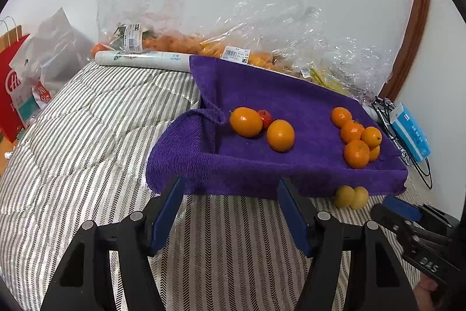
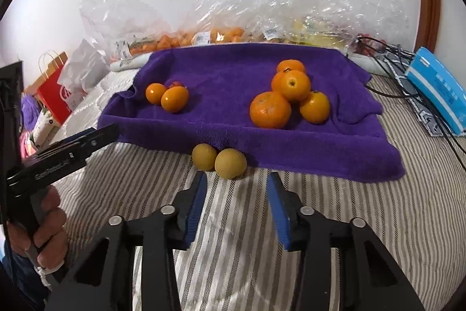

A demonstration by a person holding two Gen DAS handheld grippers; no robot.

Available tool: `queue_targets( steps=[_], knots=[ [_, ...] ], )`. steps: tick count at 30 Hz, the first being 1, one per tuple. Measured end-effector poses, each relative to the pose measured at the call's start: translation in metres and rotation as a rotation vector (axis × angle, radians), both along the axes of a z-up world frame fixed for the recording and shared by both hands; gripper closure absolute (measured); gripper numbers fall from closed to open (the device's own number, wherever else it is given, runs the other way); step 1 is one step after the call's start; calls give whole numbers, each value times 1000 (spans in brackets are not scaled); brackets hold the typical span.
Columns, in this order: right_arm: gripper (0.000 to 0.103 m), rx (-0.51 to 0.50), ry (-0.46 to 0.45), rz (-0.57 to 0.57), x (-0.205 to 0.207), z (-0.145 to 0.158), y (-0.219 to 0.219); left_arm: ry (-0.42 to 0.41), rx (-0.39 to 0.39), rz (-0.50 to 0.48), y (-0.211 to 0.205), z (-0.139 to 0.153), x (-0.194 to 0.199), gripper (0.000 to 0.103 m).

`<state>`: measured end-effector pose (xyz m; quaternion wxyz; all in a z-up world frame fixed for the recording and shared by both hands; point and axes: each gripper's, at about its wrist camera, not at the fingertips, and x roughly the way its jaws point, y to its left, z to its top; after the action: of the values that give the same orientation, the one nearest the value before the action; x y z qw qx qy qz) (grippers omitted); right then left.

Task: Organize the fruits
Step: 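Withdraw both open tools from the towel toward the yellow fruits on the bed, then grip the large yellow pear-like fruit with the right tool and lift it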

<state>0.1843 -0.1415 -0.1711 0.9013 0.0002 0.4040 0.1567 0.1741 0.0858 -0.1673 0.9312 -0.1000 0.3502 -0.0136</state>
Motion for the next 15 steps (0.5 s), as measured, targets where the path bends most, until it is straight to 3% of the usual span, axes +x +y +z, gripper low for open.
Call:
queue_targets(
  steps=[9,15],
  knots=[
    [74,-29,9,32,19,-11,12,35,12,-12,-5,-5,5,38],
    [75,-59,-16,39,18,-12,14,58,24,-10,-7,-7,8,38]
  ],
)
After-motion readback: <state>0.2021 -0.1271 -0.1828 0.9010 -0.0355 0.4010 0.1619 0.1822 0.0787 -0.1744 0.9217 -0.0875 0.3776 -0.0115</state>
